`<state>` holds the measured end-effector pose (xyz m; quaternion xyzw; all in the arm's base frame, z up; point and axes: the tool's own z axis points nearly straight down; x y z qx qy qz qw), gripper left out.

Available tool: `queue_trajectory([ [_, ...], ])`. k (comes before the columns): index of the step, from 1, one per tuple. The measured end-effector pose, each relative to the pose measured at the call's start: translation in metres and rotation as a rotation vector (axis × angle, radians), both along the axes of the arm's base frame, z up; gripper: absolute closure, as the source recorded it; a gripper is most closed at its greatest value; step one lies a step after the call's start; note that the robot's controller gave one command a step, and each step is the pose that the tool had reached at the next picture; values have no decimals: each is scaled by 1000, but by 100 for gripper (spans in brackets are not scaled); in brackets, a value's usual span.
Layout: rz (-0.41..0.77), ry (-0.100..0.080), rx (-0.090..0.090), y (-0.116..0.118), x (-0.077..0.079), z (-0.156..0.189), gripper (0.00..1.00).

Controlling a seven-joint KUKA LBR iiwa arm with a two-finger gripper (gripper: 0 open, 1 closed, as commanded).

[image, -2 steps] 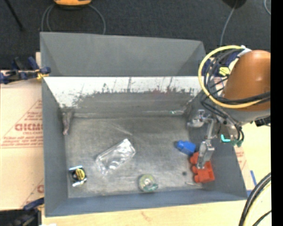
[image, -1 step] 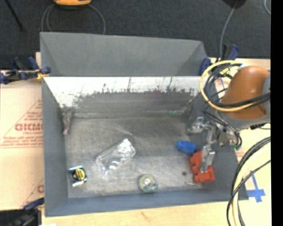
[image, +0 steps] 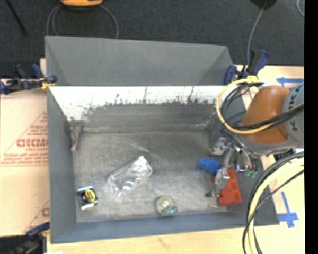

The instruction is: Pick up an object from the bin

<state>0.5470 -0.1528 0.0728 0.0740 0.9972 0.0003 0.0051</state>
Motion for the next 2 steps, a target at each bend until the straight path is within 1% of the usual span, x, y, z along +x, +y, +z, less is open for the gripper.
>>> queue_trajectory([
  [1, 3, -8, -5, -2, 2, 2, 100],
  [2, 58, -2, -5, 16, -4, 153, 100],
])
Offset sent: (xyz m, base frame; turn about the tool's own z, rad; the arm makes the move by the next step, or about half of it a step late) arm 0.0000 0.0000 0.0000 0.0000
